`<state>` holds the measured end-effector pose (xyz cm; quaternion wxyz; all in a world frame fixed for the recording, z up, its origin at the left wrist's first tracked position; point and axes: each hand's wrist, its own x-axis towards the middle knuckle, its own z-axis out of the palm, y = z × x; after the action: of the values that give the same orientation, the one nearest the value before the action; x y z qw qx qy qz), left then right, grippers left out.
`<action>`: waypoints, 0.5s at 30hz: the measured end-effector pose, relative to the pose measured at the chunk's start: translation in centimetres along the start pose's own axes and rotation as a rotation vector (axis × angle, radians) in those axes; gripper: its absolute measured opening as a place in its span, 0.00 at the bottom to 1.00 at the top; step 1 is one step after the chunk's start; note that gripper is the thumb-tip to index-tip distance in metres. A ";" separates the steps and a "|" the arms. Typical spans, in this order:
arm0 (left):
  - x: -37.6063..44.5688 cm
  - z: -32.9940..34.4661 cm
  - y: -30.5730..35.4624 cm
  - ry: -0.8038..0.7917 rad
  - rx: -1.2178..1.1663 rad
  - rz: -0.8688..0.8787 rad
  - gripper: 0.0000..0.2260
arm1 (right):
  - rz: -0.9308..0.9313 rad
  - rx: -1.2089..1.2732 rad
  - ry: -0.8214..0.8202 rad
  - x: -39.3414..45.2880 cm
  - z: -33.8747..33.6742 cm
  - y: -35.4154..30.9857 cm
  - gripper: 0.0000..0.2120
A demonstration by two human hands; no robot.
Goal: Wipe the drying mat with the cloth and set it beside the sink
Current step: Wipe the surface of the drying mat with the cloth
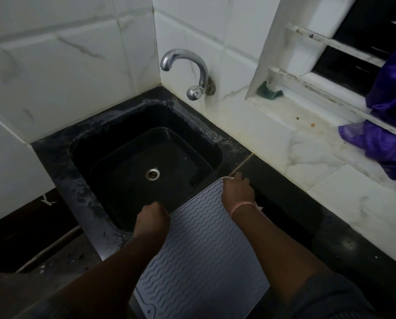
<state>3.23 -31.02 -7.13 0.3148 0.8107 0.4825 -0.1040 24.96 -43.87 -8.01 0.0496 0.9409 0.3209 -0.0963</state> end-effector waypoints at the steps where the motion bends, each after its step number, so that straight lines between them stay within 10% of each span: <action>1: 0.0 0.0 0.1 -0.006 0.002 -0.005 0.03 | 0.031 0.015 -0.021 -0.1 -0.3 -0.1 0.15; 15: -1.6 -1.7 1.4 -0.032 0.019 -0.057 0.06 | 0.354 0.296 -0.280 -4.3 -6.0 2.0 0.17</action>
<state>3.40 -31.62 -4.48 0.3117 0.7978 0.4992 -0.1307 23.78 -47.07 -1.16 -0.0287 0.9569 0.1237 -0.2612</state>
